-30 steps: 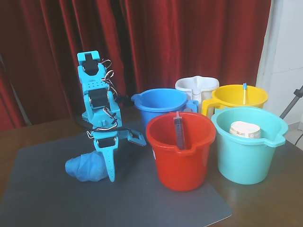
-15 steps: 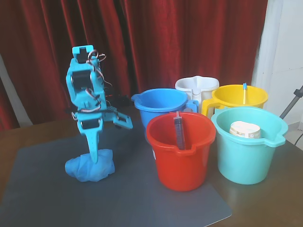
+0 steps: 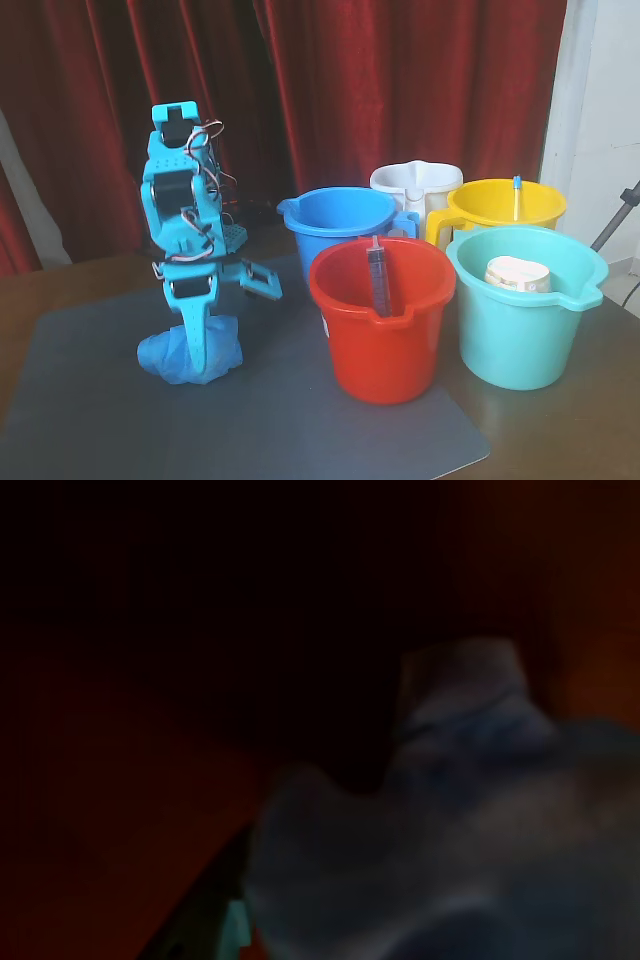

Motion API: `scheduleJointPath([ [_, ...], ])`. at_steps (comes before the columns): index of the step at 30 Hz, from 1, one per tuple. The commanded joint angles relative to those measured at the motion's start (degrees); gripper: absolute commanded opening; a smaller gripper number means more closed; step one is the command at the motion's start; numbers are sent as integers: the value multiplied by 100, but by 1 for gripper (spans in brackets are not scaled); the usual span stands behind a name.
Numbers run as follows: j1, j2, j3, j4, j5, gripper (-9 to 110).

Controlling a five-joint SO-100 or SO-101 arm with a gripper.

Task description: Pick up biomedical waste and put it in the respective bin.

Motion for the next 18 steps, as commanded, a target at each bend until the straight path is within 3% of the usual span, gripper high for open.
scheduleJointPath([
  [1,-9,44,-185,-53,-18,50],
  [7,290,44,-114,-97,-9,47],
  [13,457,123,-9,-193,-18,20],
  [18,466,132,378,-703,35,14],
])
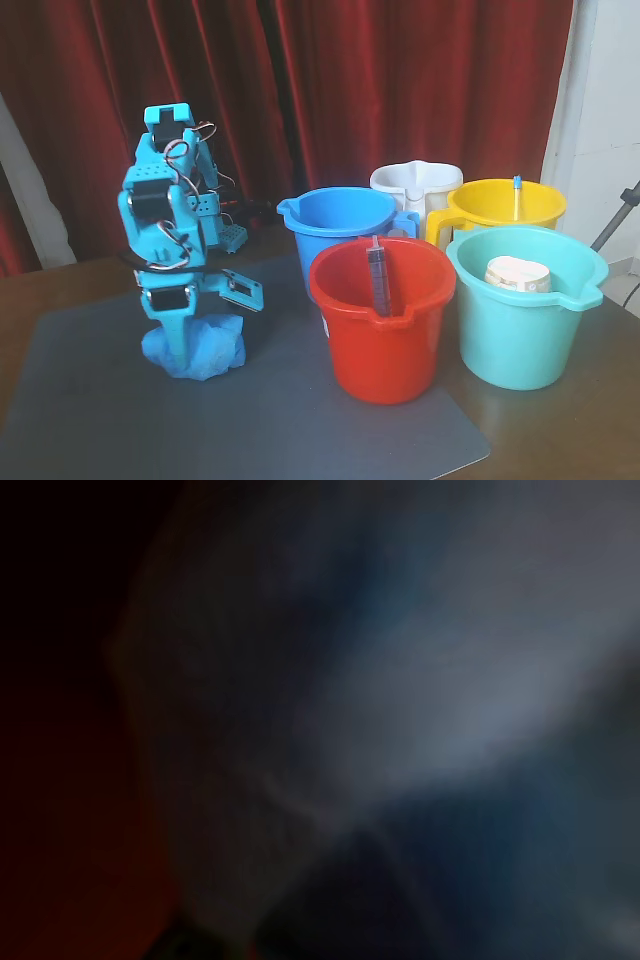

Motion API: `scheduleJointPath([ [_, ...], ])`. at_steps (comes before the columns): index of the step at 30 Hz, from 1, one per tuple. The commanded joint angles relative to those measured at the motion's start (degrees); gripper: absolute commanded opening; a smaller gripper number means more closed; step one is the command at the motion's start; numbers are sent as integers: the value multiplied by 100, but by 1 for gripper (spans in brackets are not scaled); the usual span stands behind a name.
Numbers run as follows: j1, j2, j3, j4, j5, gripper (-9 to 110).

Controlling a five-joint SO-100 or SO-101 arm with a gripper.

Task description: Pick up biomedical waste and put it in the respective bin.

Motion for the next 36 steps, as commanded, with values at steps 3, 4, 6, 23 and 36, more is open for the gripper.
scheduleJointPath([
  [3,88,141,475,-773,53,9],
  [4,88,141,598,-976,53,7],
  [6,88,141,853,-1468,62,3],
  [23,246,1942,1345,-1872,5229,0],
  [36,-1239,2918,-1292,-281,7523,0],
])
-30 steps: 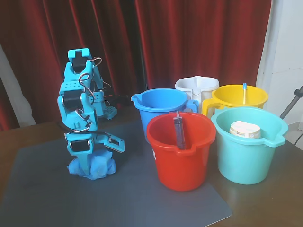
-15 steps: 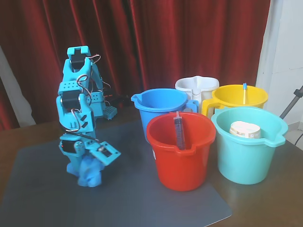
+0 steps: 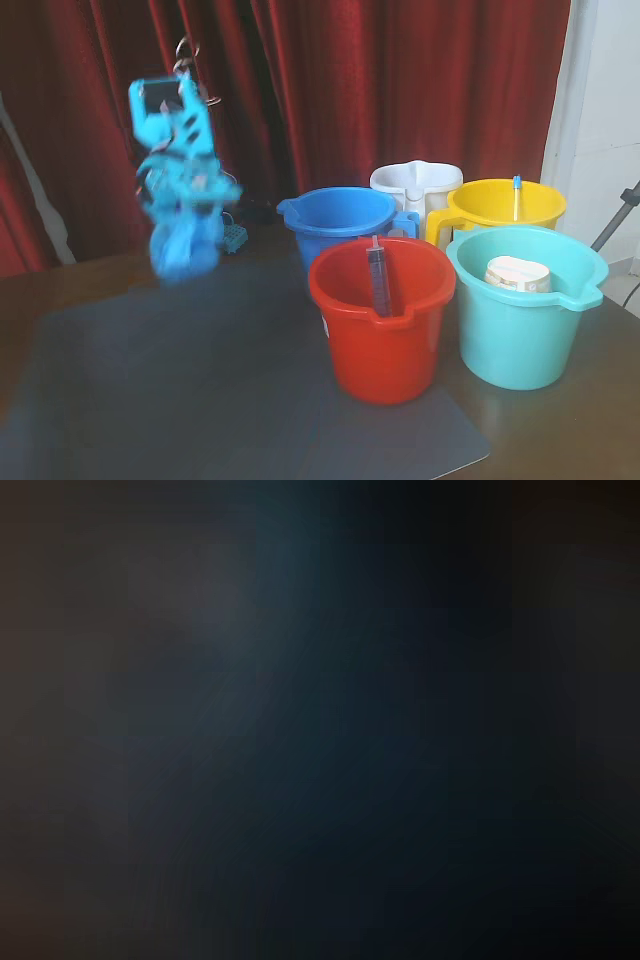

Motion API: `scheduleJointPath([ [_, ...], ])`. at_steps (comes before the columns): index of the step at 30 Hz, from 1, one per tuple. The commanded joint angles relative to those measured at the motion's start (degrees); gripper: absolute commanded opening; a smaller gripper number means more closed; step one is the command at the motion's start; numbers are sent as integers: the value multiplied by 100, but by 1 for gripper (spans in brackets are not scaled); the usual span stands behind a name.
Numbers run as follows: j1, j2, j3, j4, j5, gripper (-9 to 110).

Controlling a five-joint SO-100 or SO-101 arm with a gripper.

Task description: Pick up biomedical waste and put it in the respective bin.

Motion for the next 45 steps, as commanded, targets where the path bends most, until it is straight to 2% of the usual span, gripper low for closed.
scheduleJointPath([
  [1,-712,396,-1037,396,650,0],
  [7,-1705,26,-2294,404,2259,0],
  [8,-2083,-290,-2909,404,2663,0],
  [17,-3384,-2118,-5361,-378,4175,0],
  [25,-4157,-4131,-7198,-1459,4333,0],
  [31,-4579,-5142,-7655,-2443,4333,0],
  [37,-4975,-5282,-7603,-2979,4333,0],
  [45,-5309,-5282,-7620,-2971,4333,0],
])
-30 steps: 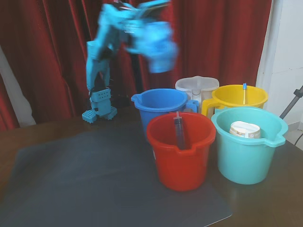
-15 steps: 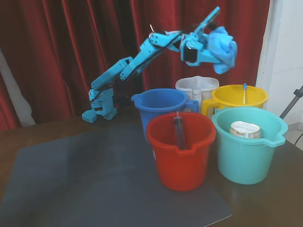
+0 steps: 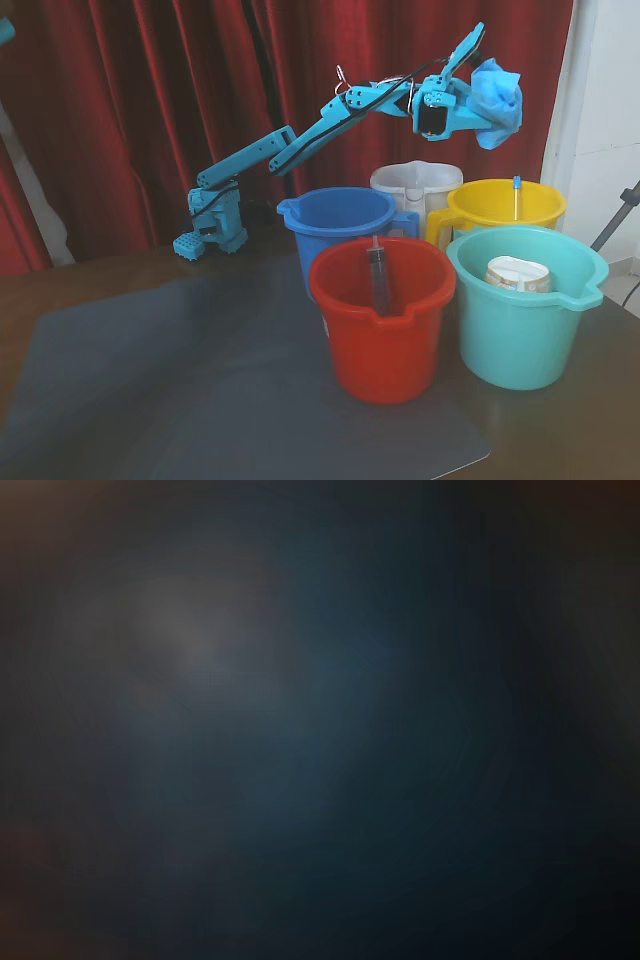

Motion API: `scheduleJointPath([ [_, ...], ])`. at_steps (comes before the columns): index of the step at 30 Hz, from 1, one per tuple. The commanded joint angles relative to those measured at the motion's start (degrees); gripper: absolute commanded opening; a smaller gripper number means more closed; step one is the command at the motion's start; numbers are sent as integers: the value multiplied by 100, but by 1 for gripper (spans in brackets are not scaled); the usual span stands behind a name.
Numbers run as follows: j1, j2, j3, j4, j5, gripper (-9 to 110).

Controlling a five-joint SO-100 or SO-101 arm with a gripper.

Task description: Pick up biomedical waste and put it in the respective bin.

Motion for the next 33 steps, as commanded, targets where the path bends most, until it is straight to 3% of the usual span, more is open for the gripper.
scheduleJointPath([
  [1,-53,141,-237,-105,26,0],
  [8,-26,79,-264,-105,-88,0],
  [12,0,62,-264,-105,-809,1],
  [21,-53,62,-272,-114,-940,23],
  [33,-62,62,-272,-114,-932,23],
])
